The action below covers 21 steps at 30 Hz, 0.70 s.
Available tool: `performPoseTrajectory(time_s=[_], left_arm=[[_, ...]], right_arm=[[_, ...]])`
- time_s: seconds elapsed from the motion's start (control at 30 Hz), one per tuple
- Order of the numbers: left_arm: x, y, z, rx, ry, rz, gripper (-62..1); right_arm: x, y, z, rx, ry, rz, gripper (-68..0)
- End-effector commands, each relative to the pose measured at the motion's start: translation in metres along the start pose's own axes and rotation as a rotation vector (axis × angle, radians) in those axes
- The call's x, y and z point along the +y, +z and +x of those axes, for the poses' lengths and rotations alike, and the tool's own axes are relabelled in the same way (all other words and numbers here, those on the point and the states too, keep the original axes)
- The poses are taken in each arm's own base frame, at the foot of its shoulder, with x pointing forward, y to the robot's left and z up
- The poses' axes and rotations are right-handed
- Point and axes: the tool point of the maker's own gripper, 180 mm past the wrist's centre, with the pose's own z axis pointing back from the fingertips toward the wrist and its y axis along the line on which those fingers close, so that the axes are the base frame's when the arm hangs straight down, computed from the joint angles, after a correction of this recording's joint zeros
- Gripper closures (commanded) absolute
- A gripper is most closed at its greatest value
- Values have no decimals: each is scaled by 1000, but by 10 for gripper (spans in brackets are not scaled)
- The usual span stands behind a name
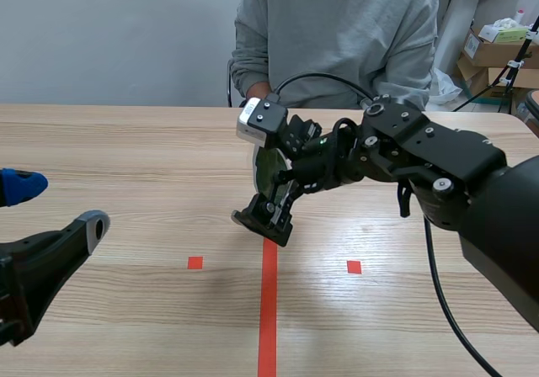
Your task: Do the leaf sorting experiment
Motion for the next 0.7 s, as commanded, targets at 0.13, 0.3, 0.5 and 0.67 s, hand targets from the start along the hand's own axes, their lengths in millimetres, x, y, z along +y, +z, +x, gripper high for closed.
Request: performPoseTrajectory(time_s=[0.13,0.3,0.5,0.67], left_arm=[[-1,-1,10,-36,6,-2,-510],[-1,-1,10,-36,6,-2,-510],[-1,-1,10,-36,6,-2,-510],[-1,-1,10,-36,6,-2,-510]], right_arm=[[-15,6,13,-21,20,-34,-443],[-16,6,13,-21,19,-37,-364],[-17,6,13,-22,18,-48,-204],[-27,7,13,-25,11,-95,-49]])
